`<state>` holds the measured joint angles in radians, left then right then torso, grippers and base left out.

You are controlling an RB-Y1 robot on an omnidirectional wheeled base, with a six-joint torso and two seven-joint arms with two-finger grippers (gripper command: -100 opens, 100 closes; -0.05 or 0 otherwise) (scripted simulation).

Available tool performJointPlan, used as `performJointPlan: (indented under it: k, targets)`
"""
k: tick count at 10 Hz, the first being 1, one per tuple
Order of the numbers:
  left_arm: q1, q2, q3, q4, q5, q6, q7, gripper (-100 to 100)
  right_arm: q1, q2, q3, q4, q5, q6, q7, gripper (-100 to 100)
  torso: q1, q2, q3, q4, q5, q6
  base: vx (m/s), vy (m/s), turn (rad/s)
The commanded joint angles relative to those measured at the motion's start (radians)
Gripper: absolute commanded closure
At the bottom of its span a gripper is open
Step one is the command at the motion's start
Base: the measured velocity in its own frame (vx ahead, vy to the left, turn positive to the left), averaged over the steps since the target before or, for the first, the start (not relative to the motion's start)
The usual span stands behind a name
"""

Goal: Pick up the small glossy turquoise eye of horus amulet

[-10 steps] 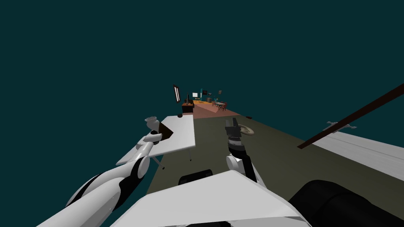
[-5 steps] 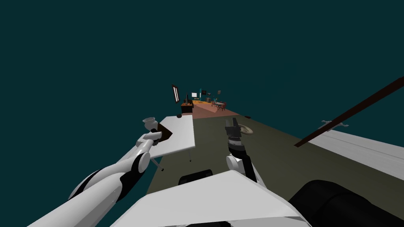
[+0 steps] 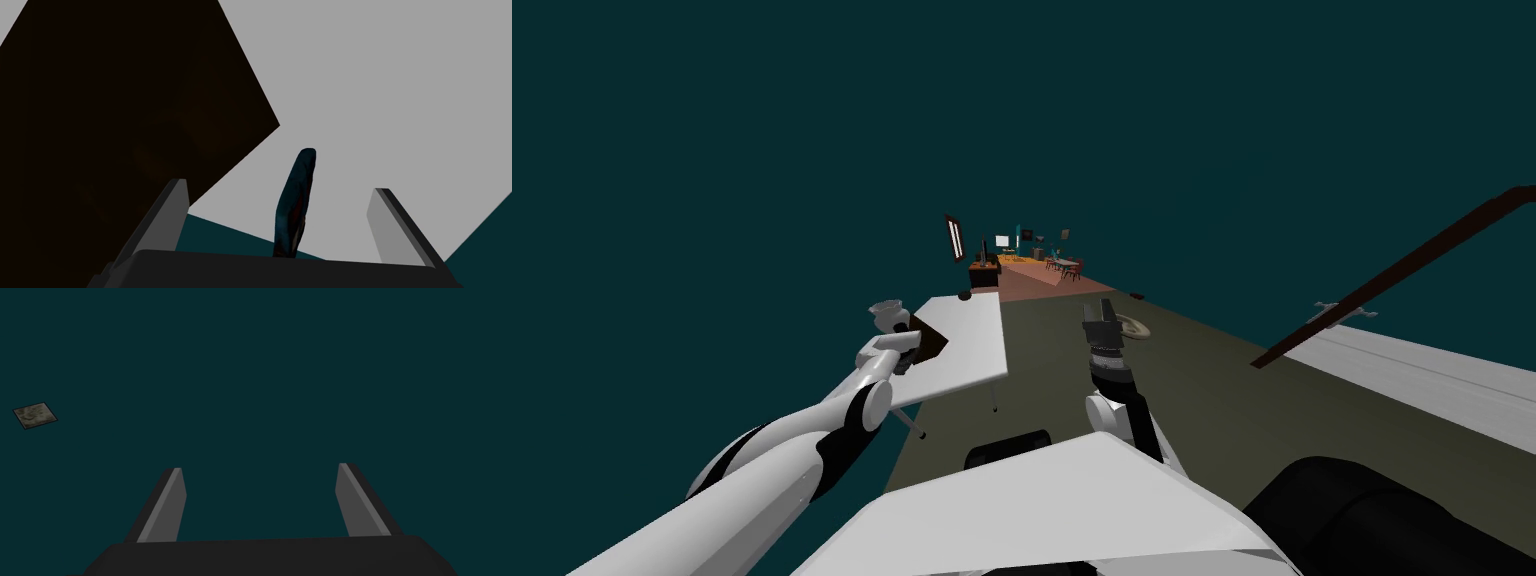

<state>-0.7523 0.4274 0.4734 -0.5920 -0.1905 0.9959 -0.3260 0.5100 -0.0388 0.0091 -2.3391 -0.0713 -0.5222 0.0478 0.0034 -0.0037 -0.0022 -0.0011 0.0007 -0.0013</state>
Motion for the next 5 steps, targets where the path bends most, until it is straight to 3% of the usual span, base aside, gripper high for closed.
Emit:
performJointPlan:
  k: [1,5]
  targets:
    - [-0.014,0.007,0.002,0.022,-0.007,0.039,0.008,-100,0.0,0.0,0.0,0.0,0.0,0.0,0.0,0,0.0,0.0,0.0,0.0,0.0,0.0,0.032,0.052,-0.027]
    - [-0.035,0.02,0.008,0.044,-0.03,0.124,0.024,-100,0.0,0.0,0.0,0.0,0.0,0.0,0.0,0,0.001,0.001,0.0,0.0,0.0,0.0,0.022,0.057,-0.035]
